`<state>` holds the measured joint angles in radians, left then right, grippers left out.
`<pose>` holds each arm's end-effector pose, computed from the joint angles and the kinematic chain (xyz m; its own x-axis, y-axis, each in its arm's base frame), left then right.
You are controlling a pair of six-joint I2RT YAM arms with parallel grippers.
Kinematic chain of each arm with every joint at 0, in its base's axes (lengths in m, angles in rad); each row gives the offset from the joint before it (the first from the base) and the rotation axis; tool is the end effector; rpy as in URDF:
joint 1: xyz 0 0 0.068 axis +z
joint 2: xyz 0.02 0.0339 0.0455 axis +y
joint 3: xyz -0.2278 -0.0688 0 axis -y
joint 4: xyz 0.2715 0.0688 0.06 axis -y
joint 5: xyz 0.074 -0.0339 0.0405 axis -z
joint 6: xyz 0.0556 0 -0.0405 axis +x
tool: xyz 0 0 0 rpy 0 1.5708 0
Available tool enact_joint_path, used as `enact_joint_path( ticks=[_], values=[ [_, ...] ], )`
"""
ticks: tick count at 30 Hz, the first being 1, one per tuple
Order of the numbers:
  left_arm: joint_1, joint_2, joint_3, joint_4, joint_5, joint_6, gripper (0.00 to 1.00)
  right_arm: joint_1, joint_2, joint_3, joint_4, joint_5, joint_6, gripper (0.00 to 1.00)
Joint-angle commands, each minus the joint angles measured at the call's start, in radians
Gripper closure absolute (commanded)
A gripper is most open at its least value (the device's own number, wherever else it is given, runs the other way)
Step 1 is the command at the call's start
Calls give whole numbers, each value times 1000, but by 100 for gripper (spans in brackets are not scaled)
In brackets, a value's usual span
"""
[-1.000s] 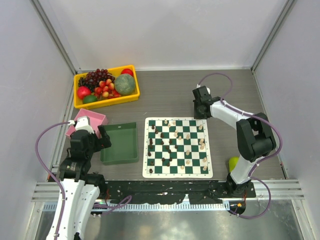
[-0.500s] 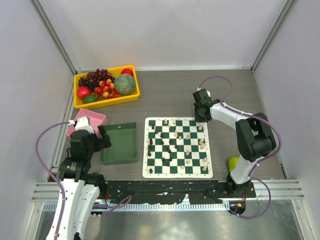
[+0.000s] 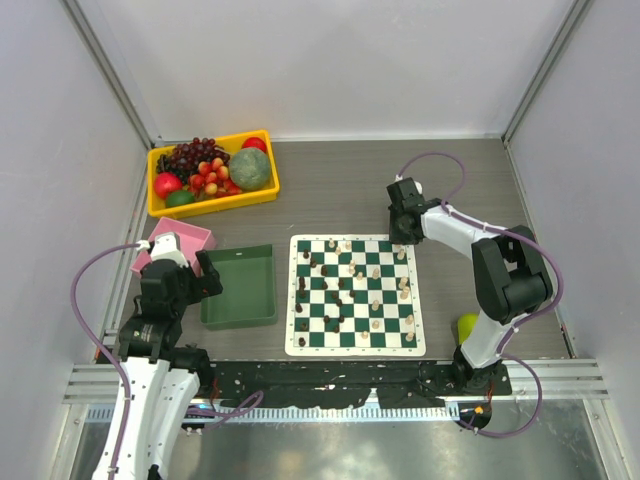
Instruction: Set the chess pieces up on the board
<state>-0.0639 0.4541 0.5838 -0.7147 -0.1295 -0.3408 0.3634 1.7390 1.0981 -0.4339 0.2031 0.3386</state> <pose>0.1845 -0.0046 0.2367 -0.5046 -0.2998 -0.8096 -0.2258 0.9510 -0.2115 0.3524 0.1220 0.1109 -0.8612 0.0206 -0.5078 0.0293 0.9995 -0.0092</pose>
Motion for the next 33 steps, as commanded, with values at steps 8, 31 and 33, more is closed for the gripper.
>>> enact_joint_path(
  ticks=[8, 31, 33],
  values=[
    [3, 0, 13, 40, 7, -7, 1, -4, -124, 66, -32, 13, -33, 54],
    [3, -15, 11, 41, 13, -7, 1, 177, -443, -230, -51, -45, 142, 37],
    [3, -17, 10, 41, 13, -7, 1, 184, -440, -233, -45, -59, 142, 38]
  ],
)
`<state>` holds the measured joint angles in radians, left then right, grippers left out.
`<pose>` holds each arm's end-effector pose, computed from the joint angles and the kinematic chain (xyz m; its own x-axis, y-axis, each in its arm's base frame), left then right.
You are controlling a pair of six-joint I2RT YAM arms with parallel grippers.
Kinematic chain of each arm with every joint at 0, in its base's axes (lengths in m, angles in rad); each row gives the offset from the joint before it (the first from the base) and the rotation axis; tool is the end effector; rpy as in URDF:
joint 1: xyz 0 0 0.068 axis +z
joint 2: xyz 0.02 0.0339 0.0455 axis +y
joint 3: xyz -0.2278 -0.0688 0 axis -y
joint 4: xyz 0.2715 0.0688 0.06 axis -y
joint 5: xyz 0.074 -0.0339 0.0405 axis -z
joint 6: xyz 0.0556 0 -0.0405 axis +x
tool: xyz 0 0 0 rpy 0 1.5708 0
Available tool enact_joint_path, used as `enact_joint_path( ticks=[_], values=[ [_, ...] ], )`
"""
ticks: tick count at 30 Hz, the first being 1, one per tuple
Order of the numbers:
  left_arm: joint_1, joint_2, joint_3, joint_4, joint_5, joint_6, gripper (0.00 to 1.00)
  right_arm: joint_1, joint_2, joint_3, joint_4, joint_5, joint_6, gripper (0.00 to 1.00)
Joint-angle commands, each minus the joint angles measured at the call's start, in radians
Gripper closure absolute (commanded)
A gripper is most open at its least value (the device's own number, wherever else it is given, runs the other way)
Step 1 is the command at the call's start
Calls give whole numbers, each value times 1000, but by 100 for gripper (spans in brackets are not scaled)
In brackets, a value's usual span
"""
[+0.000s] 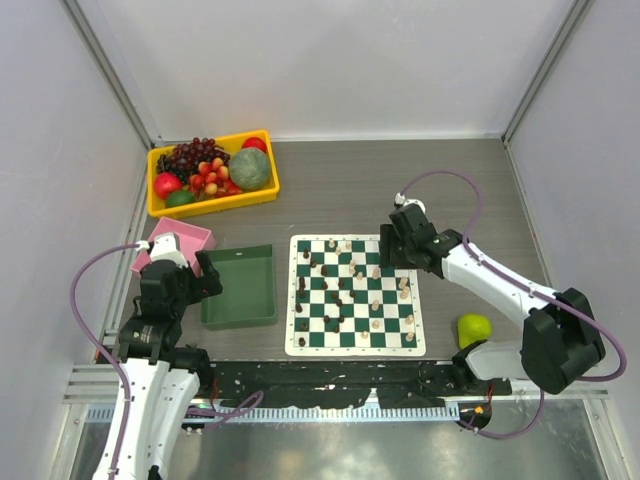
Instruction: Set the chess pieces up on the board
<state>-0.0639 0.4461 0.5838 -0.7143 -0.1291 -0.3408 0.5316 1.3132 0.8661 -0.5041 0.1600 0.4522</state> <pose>0.1835 -0.0046 0.2381 -0.4979 -0.3003 -0.8136 -0.2237 0.9509 -0.2141 0.2696 0.1483 0.1656 -0.8150 0.0211 -0.5790 -0.0718 0.9880 0.1371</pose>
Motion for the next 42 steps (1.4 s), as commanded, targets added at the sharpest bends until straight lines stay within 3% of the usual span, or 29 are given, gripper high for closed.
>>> enact_joint_path(
  ticks=[1, 12, 32, 37, 42],
  values=[
    [3, -7, 11, 39, 13, -7, 1, 19, -8, -1, 29, -20, 28, 38],
    [3, -6, 11, 41, 9, -7, 1, 65, 87, 37, 44, -43, 26, 50],
    [3, -12, 10, 42, 11, -7, 1, 76, 207, 86, 61, -45, 16, 61],
    [3, -11, 8, 42, 9, -7, 1, 77, 216, 91, 62, -40, 13, 69],
    [3, -7, 11, 41, 9, -7, 1, 77, 236, 106, 45, -39, 6, 68]
  ],
)
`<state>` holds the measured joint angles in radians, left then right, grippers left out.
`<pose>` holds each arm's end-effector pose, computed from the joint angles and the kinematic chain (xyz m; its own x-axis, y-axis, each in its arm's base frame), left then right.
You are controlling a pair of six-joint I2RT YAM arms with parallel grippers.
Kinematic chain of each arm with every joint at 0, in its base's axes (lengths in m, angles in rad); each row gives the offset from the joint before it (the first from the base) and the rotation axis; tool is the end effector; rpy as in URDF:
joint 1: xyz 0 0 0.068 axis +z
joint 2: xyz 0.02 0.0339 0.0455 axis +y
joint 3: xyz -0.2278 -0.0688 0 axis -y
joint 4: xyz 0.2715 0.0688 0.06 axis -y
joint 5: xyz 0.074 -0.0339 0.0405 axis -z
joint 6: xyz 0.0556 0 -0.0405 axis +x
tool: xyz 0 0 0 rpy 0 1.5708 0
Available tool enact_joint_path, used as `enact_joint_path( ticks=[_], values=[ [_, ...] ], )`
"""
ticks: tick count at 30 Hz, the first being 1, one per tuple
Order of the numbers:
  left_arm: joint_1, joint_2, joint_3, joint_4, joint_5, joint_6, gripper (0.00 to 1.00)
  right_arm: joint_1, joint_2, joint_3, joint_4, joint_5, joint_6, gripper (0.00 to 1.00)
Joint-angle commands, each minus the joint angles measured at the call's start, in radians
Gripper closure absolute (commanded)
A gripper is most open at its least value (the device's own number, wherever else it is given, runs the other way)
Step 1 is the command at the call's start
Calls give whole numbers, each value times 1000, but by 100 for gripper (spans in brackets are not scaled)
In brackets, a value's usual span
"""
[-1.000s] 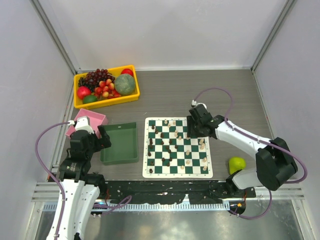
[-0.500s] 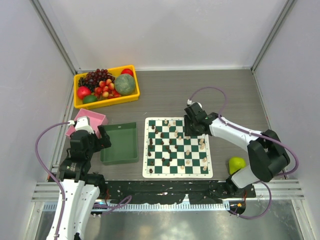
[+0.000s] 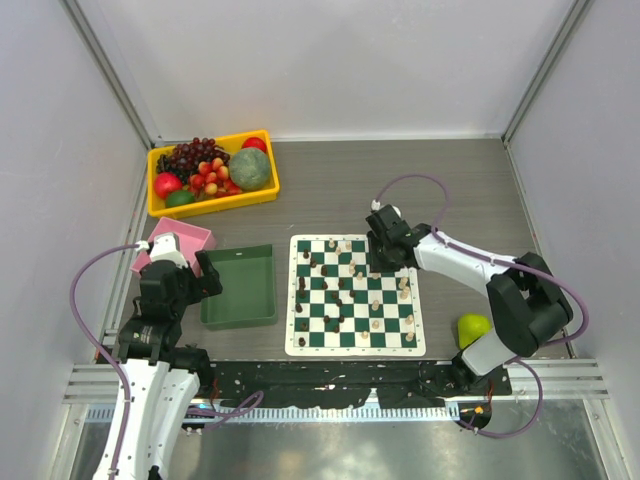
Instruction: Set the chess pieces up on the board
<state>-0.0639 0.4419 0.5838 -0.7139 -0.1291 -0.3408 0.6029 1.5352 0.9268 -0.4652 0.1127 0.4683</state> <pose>0.1830 -0.0045 0.2388 -0.4942 -0.3005 -0.8158 -0.2227 0.9508 -0.2154 0.2759 0.1823 0.1216 -0.8804 -0.0616 -0.4702 -0.1366 0.9824 0.1271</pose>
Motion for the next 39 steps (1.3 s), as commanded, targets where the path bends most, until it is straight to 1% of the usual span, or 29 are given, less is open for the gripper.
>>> enact_joint_path(
  ticks=[1, 5, 6, 10, 16, 21, 30, 39],
  values=[
    [1, -3, 10, 41, 9, -7, 1, 6, 16, 46, 8, 5, -13, 69],
    [3, -3, 10, 41, 13, -7, 1, 5, 17, 47, 8, 8, -17, 77],
    [3, -5, 10, 41, 13, -7, 1, 6, 16, 49, 5, 8, -16, 81],
    [3, -3, 10, 40, 13, -7, 1, 6, 0, 56, -6, 16, -19, 84],
    [3, -5, 11, 41, 9, -6, 1, 3, -58, 81, -55, 99, -39, 84],
    [3, -6, 11, 41, 9, -6, 1, -40, -101, 70, -56, 125, -48, 84],
    [3, -6, 10, 40, 13, -7, 1, -146, -126, 0, -26, 87, -51, 84],
    [1, -8, 10, 39, 9, -7, 1, -172, -113, -45, 0, 71, -54, 84]
  ],
)
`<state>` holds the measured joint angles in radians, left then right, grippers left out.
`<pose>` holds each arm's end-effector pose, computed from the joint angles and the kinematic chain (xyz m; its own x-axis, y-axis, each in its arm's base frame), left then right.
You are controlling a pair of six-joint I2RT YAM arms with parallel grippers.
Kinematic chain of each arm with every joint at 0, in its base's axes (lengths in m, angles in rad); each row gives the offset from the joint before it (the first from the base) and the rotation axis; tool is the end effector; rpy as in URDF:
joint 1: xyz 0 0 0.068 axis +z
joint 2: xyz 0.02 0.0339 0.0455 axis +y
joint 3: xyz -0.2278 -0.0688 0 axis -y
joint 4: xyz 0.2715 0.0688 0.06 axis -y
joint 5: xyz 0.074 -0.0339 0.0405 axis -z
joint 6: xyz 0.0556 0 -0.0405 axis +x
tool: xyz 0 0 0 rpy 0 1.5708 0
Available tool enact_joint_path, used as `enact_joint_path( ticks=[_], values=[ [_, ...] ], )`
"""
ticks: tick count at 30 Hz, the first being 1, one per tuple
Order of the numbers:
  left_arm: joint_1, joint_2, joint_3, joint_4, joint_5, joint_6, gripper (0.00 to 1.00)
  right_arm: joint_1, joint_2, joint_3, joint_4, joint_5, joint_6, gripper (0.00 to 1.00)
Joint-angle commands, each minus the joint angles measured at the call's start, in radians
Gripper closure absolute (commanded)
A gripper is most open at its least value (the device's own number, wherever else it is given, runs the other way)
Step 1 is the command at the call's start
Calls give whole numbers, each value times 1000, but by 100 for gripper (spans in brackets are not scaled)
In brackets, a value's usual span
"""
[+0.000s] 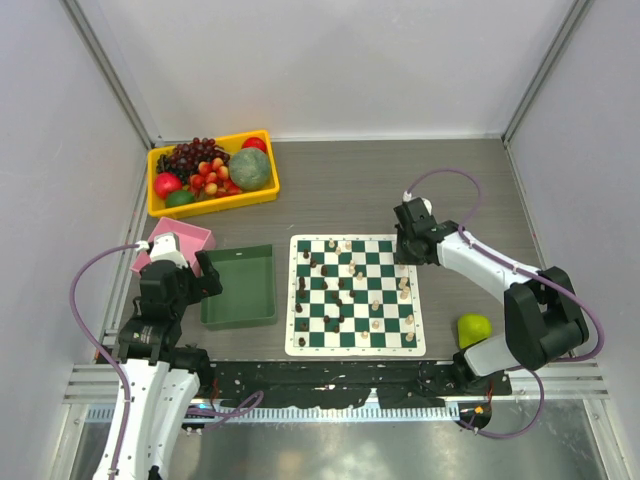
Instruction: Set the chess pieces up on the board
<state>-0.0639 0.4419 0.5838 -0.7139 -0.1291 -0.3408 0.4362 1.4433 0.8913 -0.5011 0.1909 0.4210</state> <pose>0.1830 -0.0045 0.2388 -0.4942 -0.3005 -0.8158 -0.2227 0.9508 -0.2154 0.2921 0.1245 0.1364 -0.8536 0.0448 -0.5190 0.0209 0.9984 0.0518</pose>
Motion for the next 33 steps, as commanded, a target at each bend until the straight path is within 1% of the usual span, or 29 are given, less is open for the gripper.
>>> enact_joint_path(
  ticks=[1, 15, 28, 32, 33],
  values=[
    [1, -8, 10, 40, 9, -7, 1, -7, -21, -11, 38, -8, -5, 84],
    [3, -3, 10, 41, 14, -7, 1, -30, -1, -60, 96, -31, -4, 84],
    [3, -5, 10, 41, 13, -7, 1, -33, 11, -64, 99, -39, -2, 83],
    [3, -5, 11, 42, 14, -7, 1, -34, 16, -68, 99, -41, -2, 79],
    [3, -5, 10, 42, 14, -7, 1, -34, 12, -68, 99, -41, -2, 77]
  ],
)
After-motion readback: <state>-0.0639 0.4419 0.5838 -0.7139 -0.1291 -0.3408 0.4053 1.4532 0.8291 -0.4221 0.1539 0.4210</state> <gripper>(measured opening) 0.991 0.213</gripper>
